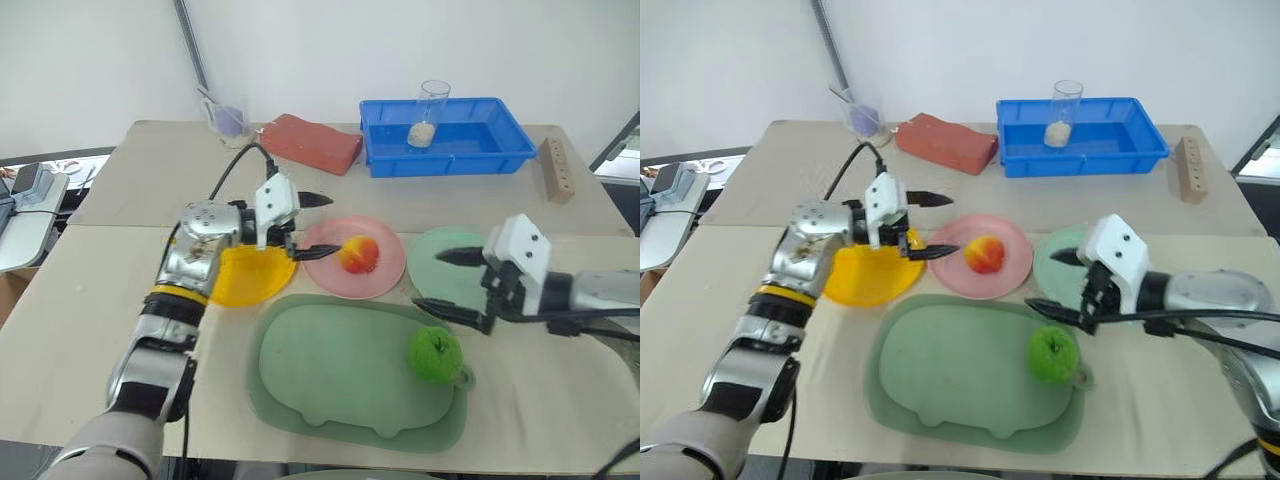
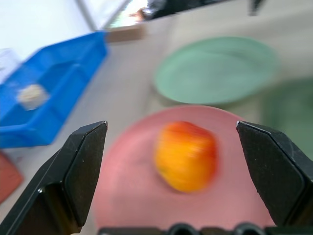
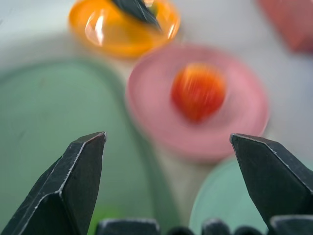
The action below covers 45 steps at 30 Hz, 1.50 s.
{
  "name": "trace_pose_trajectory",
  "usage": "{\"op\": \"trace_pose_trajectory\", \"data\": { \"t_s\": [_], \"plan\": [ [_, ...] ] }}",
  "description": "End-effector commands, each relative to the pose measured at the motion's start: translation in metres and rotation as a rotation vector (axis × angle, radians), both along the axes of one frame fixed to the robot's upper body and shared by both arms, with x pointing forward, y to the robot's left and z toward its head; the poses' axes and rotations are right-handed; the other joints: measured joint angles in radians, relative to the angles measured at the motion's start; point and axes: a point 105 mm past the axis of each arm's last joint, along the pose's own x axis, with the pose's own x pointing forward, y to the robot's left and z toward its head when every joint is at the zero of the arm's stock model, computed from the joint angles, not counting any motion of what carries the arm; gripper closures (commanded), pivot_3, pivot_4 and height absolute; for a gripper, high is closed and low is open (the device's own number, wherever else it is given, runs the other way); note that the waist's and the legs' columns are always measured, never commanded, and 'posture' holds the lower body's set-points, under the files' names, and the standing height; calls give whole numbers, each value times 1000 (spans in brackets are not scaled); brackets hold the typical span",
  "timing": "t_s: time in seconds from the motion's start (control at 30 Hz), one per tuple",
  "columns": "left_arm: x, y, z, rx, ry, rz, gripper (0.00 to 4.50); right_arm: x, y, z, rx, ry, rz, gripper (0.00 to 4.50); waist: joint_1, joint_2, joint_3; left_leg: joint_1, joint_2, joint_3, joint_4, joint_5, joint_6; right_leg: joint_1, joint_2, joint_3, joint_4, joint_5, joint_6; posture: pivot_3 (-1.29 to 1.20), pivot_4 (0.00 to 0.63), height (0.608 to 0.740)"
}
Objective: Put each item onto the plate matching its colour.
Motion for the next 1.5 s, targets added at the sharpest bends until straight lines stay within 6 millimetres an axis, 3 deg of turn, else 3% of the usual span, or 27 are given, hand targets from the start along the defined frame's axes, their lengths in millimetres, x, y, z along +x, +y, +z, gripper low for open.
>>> {"op": "trace_pose_trajectory", "data": {
  "t_s": [0.03,0.2,0.33,0.57,0.87,1.1,1.3,1.4,1.5],
  "plan": [
    [-44,-10,13,30,-45,-205,14,-20,0,12,30,56,73,0,0,-1,1,0,0,0,0,0,0,0,0,0,0,0,0,0,150,740],
    [-87,-13,6,78,-46,-363,14,-33,-7,-2,-10,165,72,0,3,-2,1,0,0,0,2,0,0,1,0,0,0,0,1,0,150,740],
    [-102,-17,-2,94,-51,-426,14,-40,-10,-20,-53,212,69,0,3,-2,1,-1,0,0,3,0,0,1,0,0,-2,-1,2,0,150,740],
    [-112,-22,-2,76,-47,-465,14,-36,-19,-37,-101,192,40,0,1,-2,1,-1,0,0,3,0,0,1,0,0,-2,-3,4,0,150,740],
    [-116,-22,-5,76,-30,-471,14,-36,-15,-59,-143,201,65,0,1,-2,1,0,0,0,3,0,1,0,0,0,-3,-3,4,0,150,740],
    [-119,-22,-5,73,-23,-467,14,-31,-9,-60,-134,183,66,0,1,-2,1,0,0,0,4,-1,1,1,0,0,-2,-3,4,0,150,740],
    [-116,-21,-5,68,-32,-452,0,-27,-6,-52,-114,174,70,1734,2,-1,1,-1,0,0,4,-1,1,1,0,0,-2,-2,4,0,150,740],
    [-112,-19,-5,71,-33,-435,0,-26,-5,-43,-87,175,74,1934,1,-1,1,-1,0,0,4,-1,1,1,0,0,-2,-2,3,0,150,740],
    [-98,-15,2,69,-27,-382,0,-11,-12,-28,-42,138,10,1939,1,-2,1,-1,0,0,4,-1,1,1,0,1,-2,-2,3,0,150,740]
  ]
}}
